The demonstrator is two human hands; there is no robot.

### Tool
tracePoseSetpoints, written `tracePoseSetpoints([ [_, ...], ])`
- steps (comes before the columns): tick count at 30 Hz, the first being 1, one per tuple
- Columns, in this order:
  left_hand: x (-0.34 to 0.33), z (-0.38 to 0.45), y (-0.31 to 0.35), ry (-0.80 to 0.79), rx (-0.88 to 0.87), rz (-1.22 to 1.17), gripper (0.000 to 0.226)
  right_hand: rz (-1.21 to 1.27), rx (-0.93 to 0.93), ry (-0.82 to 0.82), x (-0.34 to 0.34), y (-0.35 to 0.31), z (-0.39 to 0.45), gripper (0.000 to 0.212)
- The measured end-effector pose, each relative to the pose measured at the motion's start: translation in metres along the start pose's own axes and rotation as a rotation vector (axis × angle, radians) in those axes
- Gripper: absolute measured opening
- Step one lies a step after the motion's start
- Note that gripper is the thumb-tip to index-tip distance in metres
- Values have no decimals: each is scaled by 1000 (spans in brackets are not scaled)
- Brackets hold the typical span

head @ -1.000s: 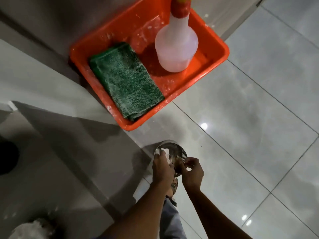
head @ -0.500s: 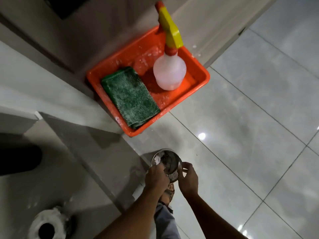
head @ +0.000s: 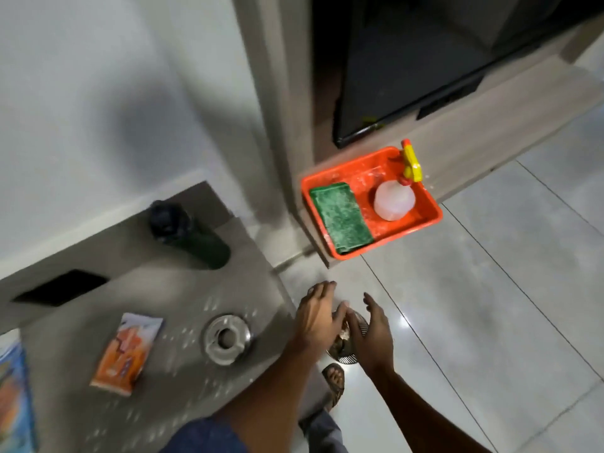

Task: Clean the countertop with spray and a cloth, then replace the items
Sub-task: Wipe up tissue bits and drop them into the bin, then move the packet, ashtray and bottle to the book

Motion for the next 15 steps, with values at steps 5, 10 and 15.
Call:
tracePoseSetpoints([
  [5, 68, -39, -30, 159, 31, -17, 68, -37, 177, -14, -6, -85, -21, 67],
  [10, 129, -73, -86, 278, 116, -72, 68, -122, 394, -139, -37, -164, -51, 75],
  [15, 180, -119, -166, 440, 213, -29, 84, -277, 620, -278, -82, -216, -91, 84],
])
Point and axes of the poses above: each hand's wrist, its own z-axis towards the middle knuckle, its own x-axis out of the back of the hand, y = z × x, the point moved 5 cm from there along z, towards the middle knuckle, and after that the axes turned 7 degrees about -z, right-handed, at the moved point
